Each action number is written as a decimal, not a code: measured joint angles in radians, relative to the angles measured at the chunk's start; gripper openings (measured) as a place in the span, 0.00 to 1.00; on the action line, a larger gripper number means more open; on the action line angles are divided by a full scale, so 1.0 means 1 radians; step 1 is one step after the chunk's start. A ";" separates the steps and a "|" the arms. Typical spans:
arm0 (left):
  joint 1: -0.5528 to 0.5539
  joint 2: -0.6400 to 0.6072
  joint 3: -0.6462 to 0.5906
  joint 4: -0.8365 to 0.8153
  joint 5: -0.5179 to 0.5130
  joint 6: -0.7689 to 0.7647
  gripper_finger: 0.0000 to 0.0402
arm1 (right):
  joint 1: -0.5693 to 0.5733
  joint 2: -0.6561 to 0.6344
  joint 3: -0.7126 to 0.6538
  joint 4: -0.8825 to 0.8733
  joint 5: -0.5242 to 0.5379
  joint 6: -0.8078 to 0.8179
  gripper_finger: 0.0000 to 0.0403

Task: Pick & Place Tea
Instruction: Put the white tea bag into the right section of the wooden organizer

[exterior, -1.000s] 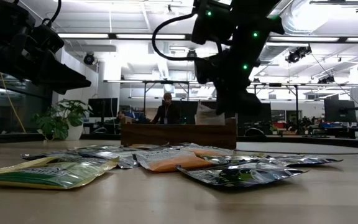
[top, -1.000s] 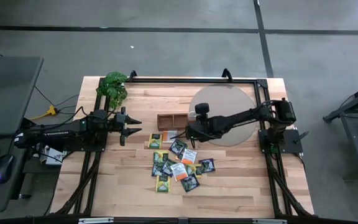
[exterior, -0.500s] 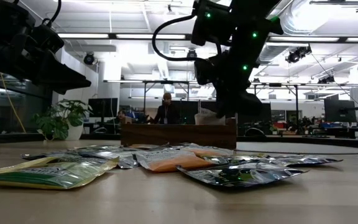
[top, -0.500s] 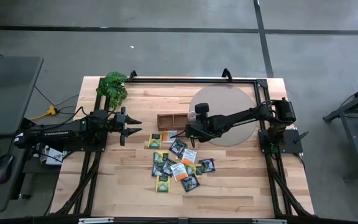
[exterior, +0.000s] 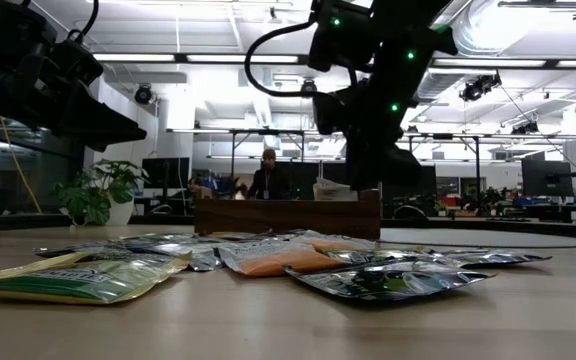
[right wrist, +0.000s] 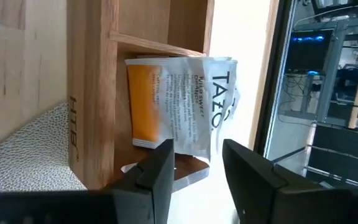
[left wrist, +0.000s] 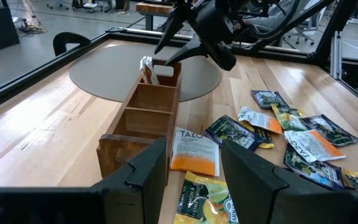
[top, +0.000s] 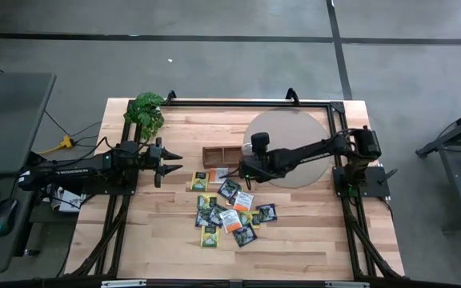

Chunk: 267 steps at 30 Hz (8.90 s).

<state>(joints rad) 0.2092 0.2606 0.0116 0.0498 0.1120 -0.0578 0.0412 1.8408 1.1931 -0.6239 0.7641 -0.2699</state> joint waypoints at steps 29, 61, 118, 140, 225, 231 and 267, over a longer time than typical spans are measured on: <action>0.000 0.000 0.000 0.000 0.000 0.000 0.37 | 0.112 -0.005 0.225 0.110 -0.175 0.139 0.51; 0.000 0.000 0.000 0.000 0.000 0.000 0.37 | 0.148 0.283 0.225 0.418 -0.273 0.168 0.51; 0.000 0.000 0.000 0.000 0.000 0.000 0.37 | 0.028 0.344 0.397 0.062 -0.502 0.288 0.51; 0.000 0.000 0.000 0.000 0.000 0.000 0.37 | -0.037 0.347 0.397 0.004 -0.671 0.344 0.51; 0.000 0.000 0.000 0.000 0.000 0.000 0.37 | 0.167 0.380 0.588 -0.648 0.218 -0.076 0.00; 0.000 0.000 0.000 0.000 0.000 0.000 0.37 | 0.160 0.380 0.532 -0.725 0.250 -0.072 0.00; 0.000 0.000 0.000 0.000 0.000 0.000 0.37 | 0.083 0.380 0.510 -0.836 0.403 -0.132 0.00</action>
<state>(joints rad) 0.2090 0.2604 0.0116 0.0498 0.1122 -0.0575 0.1246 2.2204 1.7027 -1.4599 1.1670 -0.4019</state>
